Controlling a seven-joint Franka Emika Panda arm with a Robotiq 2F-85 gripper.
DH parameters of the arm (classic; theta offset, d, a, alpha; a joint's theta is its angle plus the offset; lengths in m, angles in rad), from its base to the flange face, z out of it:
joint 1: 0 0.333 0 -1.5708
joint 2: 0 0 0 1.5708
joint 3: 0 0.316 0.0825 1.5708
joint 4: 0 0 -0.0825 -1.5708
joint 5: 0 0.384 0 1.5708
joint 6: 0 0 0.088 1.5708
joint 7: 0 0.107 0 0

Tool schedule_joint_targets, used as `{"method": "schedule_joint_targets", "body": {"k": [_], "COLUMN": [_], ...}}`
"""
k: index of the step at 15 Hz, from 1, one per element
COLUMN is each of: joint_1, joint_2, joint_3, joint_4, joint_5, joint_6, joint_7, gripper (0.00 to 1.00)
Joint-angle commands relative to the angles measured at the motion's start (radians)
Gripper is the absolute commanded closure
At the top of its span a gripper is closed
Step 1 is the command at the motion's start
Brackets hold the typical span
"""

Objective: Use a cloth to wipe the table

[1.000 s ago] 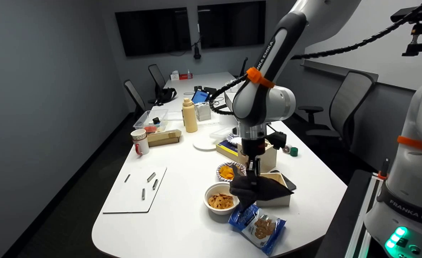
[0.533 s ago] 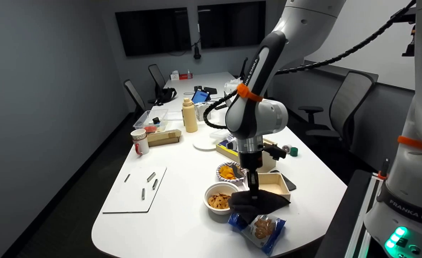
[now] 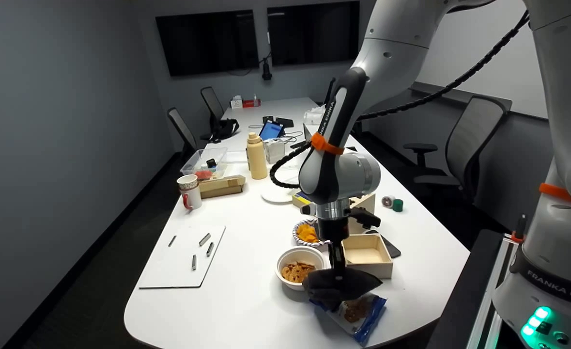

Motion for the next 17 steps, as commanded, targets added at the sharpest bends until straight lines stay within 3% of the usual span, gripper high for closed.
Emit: {"method": "schedule_joint_targets", "body": {"k": [1, 3, 9, 11, 17], "joint_1": [-0.041, -0.045, -0.065, -0.044, 0.05], "joint_2": [0.051, 0.057, 0.034, 0.009, -0.046], "joint_3": [0.029, 0.03, 0.04, 0.021, -0.063], "joint_4": [0.031, 0.031, 0.025, 0.017, 0.005], "joint_5": [-0.027, -0.048, -0.099, -0.136, -0.376], "joint_6": [0.035, 0.05, 0.068, 0.068, 0.08], "joint_7": [-0.011, 0.002, 0.026, 0.084, 0.376], "gripper": [0.66, 0.58, 0.11, 0.0, 0.0]}}
